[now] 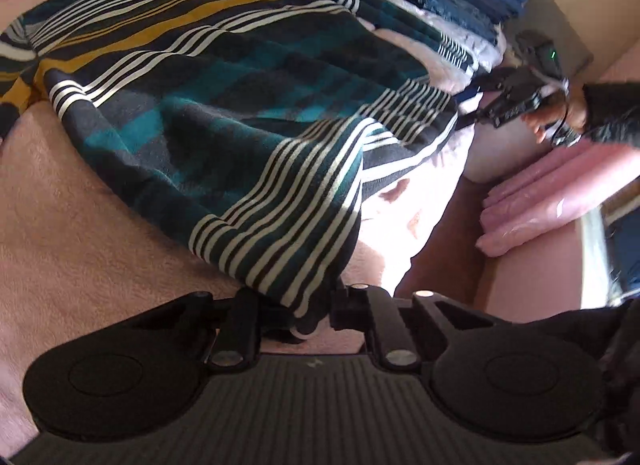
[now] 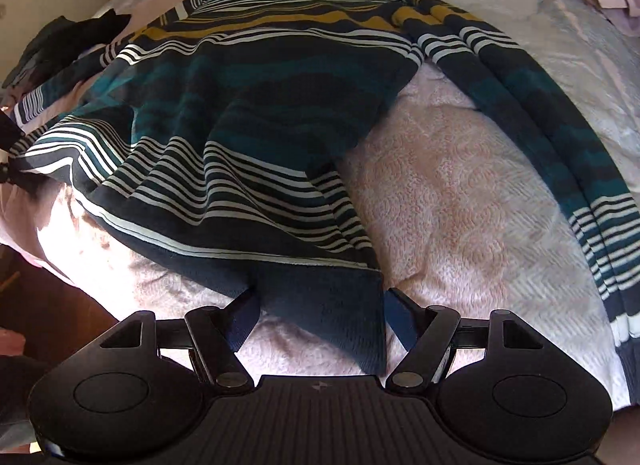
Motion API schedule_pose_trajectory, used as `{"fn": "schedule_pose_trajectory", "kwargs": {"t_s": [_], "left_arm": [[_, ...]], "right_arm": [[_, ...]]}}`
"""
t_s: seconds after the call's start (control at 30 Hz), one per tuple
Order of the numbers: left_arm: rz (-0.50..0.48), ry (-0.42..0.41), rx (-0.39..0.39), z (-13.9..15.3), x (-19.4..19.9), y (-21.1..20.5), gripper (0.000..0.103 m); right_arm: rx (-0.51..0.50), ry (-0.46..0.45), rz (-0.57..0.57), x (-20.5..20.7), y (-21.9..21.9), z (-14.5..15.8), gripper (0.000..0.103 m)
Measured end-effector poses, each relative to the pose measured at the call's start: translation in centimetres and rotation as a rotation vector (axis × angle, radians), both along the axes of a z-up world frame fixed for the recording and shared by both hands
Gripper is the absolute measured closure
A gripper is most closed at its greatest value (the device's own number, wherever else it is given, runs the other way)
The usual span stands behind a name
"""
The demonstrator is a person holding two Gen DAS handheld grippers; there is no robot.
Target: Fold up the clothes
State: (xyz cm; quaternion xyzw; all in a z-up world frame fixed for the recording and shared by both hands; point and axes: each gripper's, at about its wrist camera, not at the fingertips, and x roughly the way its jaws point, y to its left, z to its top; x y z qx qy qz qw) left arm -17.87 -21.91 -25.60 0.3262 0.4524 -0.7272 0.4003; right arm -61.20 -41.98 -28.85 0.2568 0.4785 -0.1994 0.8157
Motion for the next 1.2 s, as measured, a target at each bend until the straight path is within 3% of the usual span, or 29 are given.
{"fn": "schedule_pose_trajectory", "kwargs": {"t_s": [0.1,0.17,0.33,0.4,0.43,0.47,0.5,0.6,0.73,0.83,0.9,0.93,0.97,1.2], "left_arm": [[0.076,0.243,0.156,1.7,3.2,-0.1,0.096],[0.082,0.268,0.168,2.6,4.0,0.5,0.096],[0.072,0.176,0.258,-0.6,3.8,1.0,0.096],[0.057,0.122,0.258,-1.3,2.7,0.8,0.096],[0.051,0.111,0.25,-1.1,2.3,0.8,0.096],[0.045,0.101,0.241,-0.8,2.0,0.8,0.096],[0.043,0.102,0.229,-0.3,1.9,1.0,0.096],[0.044,0.063,0.208,0.6,1.8,1.4,0.095],[0.035,-0.019,0.256,-1.1,1.2,1.8,0.094],[-0.051,-0.131,0.321,-1.8,-0.2,2.4,0.09],[-0.057,-0.152,0.326,-0.9,0.1,3.2,0.09],[-0.06,-0.162,0.329,-0.4,0.3,3.5,0.09],[-0.062,-0.172,0.33,0.0,0.5,3.9,0.09],[0.035,-0.194,0.199,3.3,0.0,1.0,0.077]], "right_arm": [[0.051,-0.021,0.025,-0.7,-0.7,0.4,0.031],[0.094,-0.068,-0.016,-1.6,-1.0,0.9,0.031],[0.188,-0.108,-0.093,-2.6,-1.6,-0.4,0.031],[0.26,-0.111,-0.107,-2.6,-2.2,-1.3,0.032],[0.308,-0.113,-0.116,-2.7,-2.6,-1.6,0.041],[0.333,-0.106,-0.152,-3.2,-3.1,-1.3,0.083],[0.354,-0.098,-0.192,-3.7,-3.5,-0.8,0.098],[0.394,-0.088,-0.178,-4.9,-3.0,2.4,0.098],[0.405,0.012,-0.199,-4.7,-1.9,2.0,0.098],[0.413,0.087,-0.218,-4.4,-1.2,1.5,0.097],[0.388,0.152,-0.212,-4.0,-0.8,1.7,0.078],[0.355,0.196,-0.198,-3.5,-0.8,2.0,0.054],[0.342,0.187,-0.203,-3.7,-1.0,2.5,0.037],[0.263,0.069,-0.264,-4.7,-3.6,6.1,0.036]]}}
